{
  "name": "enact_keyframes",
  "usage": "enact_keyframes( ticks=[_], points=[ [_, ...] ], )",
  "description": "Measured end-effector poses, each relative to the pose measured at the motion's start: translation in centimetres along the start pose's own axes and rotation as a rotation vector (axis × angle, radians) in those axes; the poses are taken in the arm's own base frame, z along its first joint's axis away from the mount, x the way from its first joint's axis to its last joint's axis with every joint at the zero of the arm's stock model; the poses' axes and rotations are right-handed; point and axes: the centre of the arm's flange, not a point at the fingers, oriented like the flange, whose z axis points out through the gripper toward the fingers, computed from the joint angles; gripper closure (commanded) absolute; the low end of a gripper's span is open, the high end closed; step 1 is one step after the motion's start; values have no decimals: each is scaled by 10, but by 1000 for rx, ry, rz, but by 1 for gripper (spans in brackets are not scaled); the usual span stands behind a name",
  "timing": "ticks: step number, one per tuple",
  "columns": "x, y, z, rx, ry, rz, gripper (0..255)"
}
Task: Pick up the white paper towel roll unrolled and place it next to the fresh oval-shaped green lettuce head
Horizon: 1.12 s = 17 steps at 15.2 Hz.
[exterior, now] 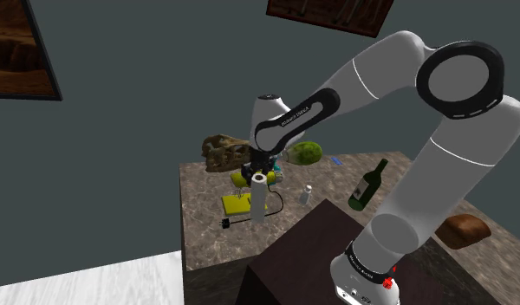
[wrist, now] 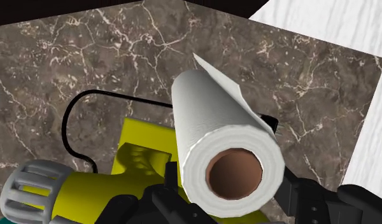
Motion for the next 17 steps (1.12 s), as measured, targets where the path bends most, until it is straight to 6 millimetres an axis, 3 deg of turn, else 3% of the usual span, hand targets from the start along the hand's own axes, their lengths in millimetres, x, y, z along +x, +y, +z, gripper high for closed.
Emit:
enact_keyframes(
  ticks=[17],
  points=[
    [-5,2,-87,0,0,0,255]
  ],
)
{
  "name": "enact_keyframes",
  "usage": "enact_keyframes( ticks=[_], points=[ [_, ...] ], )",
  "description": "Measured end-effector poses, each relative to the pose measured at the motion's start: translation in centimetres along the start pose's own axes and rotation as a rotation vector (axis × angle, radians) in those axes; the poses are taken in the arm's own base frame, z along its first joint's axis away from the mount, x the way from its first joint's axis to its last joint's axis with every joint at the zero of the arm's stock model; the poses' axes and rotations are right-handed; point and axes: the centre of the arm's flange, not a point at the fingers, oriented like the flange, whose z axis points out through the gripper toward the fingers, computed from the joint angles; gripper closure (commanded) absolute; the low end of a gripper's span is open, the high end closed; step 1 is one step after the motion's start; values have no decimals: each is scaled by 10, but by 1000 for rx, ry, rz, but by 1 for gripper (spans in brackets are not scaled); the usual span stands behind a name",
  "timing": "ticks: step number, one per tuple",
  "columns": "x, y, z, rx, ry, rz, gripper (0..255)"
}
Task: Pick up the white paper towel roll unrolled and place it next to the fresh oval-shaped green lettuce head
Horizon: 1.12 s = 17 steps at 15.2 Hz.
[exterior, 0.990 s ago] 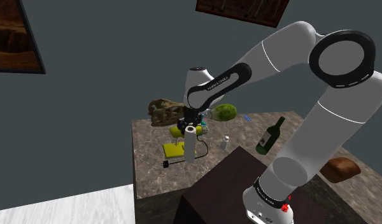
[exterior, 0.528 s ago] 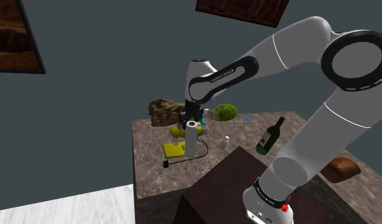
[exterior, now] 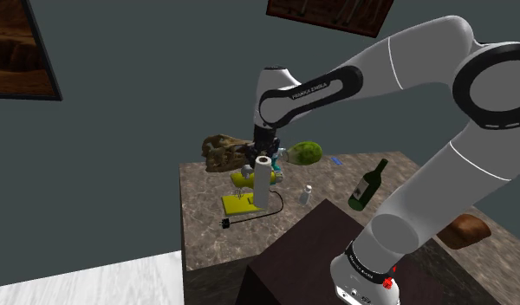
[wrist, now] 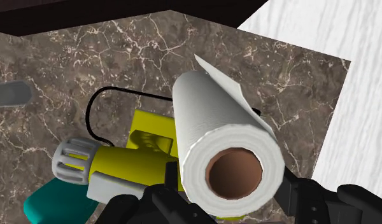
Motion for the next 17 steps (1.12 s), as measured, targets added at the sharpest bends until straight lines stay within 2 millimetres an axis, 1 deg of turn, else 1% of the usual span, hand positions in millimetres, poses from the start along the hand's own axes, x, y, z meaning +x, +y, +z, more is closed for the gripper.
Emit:
enact_keyframes(
  ticks=[7,17],
  points=[
    [-4,1,-40,0,0,0,255],
    [-9,2,-91,0,0,0,255]
  ],
)
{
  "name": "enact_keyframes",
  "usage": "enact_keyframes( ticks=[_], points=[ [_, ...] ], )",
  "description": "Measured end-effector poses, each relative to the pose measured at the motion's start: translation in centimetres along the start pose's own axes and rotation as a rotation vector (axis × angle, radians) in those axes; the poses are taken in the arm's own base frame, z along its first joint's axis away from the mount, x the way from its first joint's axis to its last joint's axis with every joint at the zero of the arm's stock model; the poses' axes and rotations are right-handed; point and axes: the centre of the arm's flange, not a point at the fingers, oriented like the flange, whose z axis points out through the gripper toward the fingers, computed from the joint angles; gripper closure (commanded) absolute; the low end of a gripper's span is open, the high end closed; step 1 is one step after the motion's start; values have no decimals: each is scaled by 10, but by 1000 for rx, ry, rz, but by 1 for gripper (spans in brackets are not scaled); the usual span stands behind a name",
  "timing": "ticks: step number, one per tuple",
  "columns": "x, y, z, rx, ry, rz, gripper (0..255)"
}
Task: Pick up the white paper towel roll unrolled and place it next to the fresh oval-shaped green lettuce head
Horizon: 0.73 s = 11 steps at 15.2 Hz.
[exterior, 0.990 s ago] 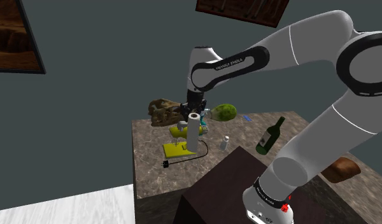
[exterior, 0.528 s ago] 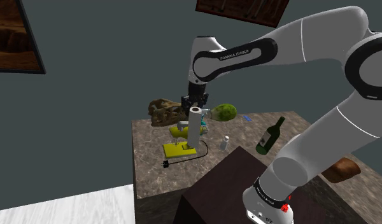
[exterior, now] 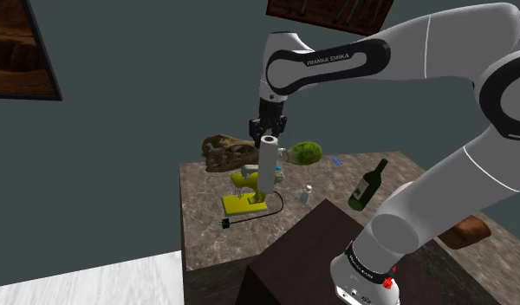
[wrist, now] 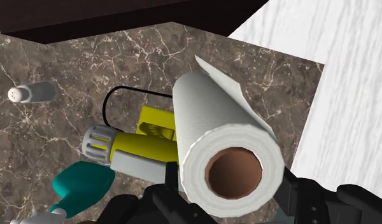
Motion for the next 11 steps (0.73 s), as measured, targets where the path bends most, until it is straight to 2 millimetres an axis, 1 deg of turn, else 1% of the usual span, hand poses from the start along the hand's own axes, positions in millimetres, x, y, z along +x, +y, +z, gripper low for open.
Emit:
enact_keyframes(
  ticks=[9,11],
  points=[
    [-3,1,-46,0,0,0,255],
    [6,14,-52,0,0,0,255]
  ],
)
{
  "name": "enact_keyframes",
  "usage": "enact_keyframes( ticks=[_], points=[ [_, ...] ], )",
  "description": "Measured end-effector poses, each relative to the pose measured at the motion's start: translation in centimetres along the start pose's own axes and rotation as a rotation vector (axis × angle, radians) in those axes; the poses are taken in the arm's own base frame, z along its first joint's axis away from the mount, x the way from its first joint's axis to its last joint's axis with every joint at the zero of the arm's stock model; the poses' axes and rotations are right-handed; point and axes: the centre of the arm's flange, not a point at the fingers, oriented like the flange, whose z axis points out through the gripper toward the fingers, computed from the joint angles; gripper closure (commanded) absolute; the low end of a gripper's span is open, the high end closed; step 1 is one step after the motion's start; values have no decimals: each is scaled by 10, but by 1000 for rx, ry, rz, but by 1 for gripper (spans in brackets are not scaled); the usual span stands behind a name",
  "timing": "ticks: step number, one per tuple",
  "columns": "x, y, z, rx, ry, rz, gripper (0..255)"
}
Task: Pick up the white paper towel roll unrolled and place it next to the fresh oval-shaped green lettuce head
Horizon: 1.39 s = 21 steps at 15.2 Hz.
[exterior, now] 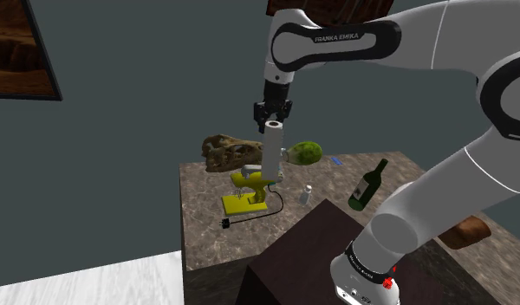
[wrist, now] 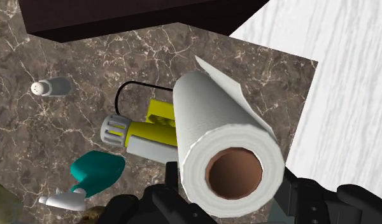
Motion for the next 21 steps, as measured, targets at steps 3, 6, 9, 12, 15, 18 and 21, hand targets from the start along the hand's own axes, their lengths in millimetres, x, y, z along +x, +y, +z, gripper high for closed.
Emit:
enact_keyframes(
  ticks=[3,6,9,12,15,18,21],
  points=[
    [20,34,1,0,0,1,255],
    [42,65,2,0,0,1,255],
    [65,97,1,0,0,1,255],
    [84,130,0,0,-1,1,255],
    [107,164,-1,0,0,0,255],
    [127,199,-4,0,0,1,255],
    [148,231,-5,0,0,0,255]
  ],
)
